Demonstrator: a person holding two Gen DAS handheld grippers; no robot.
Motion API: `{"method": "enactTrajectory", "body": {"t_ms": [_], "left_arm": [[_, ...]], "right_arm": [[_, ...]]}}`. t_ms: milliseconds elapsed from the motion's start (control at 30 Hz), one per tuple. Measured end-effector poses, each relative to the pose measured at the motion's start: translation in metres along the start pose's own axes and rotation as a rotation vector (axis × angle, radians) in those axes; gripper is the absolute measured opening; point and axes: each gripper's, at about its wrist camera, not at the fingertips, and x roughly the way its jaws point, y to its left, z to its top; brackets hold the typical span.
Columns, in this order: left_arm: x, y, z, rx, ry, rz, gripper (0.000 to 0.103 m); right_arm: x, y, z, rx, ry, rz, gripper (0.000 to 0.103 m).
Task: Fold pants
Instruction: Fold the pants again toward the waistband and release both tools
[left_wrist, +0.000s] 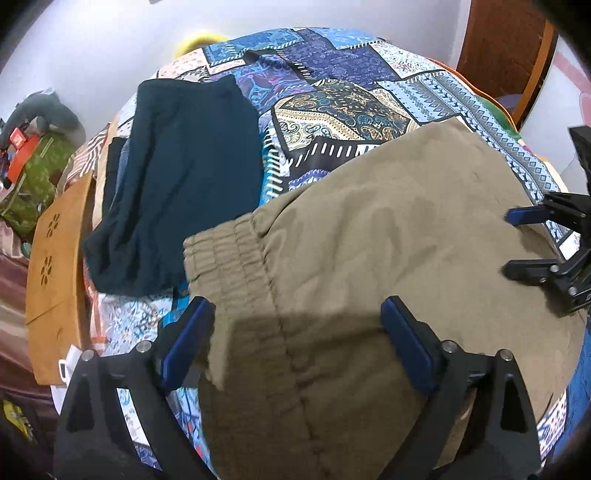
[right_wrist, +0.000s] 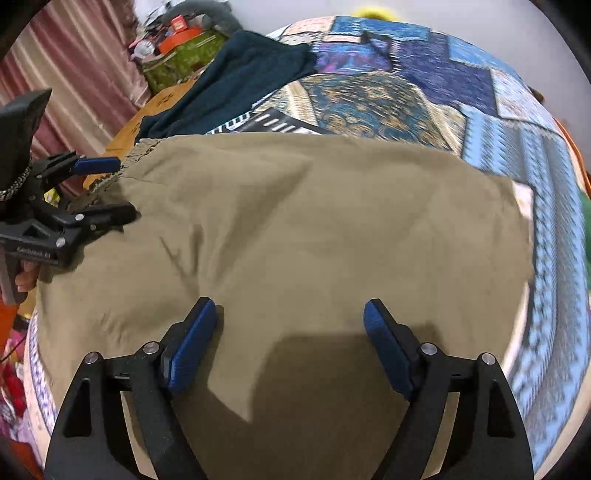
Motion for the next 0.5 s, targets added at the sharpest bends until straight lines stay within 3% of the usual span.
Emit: {"method": "enactTrajectory", "body": {"t_ms": [167,500], "left_arm": [[-0.017,0.001,-0.021,0.001,-0.014,0.034,0.094],[-0.047,0.010,-0.059,-0.109,-0.064,0.014,0.094]], "right_arm": [[-0.023,0.001,-0.028,0.029,-0.045,-0.041,0.079],[-0.048,-0.001,-0.080,0.157,-0.126,-0.101,0.080]]}}
